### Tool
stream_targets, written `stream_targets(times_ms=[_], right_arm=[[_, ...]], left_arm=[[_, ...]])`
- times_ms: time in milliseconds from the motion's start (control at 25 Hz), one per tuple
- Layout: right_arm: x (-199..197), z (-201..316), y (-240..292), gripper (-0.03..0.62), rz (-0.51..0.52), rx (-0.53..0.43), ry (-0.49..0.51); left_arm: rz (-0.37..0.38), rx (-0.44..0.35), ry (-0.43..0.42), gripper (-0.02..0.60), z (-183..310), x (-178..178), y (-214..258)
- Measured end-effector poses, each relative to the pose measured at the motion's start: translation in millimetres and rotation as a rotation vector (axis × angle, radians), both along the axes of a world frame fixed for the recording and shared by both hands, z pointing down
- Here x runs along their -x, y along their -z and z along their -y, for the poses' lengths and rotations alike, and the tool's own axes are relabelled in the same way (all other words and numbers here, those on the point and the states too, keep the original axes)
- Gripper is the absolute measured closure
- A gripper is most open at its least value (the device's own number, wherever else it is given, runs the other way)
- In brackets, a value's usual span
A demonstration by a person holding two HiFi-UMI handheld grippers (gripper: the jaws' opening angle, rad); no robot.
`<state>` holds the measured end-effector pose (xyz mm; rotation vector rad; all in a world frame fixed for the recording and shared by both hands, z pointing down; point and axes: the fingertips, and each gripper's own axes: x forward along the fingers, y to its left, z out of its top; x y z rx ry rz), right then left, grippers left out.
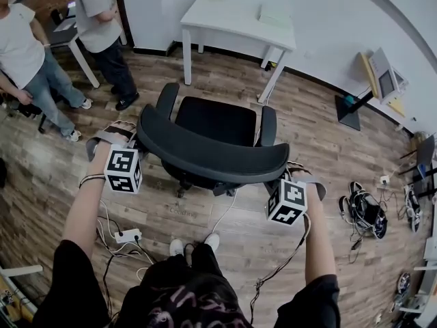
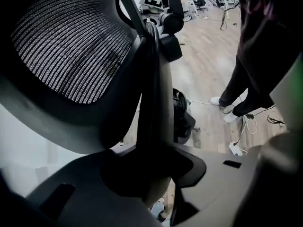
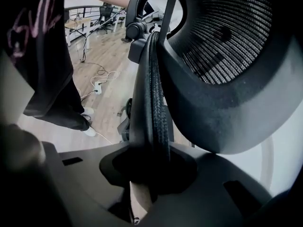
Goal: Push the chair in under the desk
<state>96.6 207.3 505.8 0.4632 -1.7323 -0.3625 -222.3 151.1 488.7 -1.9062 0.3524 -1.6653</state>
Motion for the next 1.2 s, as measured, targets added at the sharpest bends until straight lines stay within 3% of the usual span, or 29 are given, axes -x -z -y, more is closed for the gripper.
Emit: stream_targets(times_ms=[560, 960, 1200], right_arm=[[-23.7, 49.8, -21.1, 0.512, 0.007, -0.046, 0.056], [-36.2, 139.4, -18.2, 0.511, 0.003, -0.047, 0.047], [-53.3, 215.9, -17.6, 0.511, -0.001, -0.044, 0.018]], left_arm=[[0.002, -0.070, 0.049, 0.440, 39.8, -23.0, -24.1], [-0.011, -0.094, 0.032, 0.442, 131.6, -36.2, -19.5], [-0.020, -0.093, 0.001, 0.443, 212.9, -55.0, -17.7]])
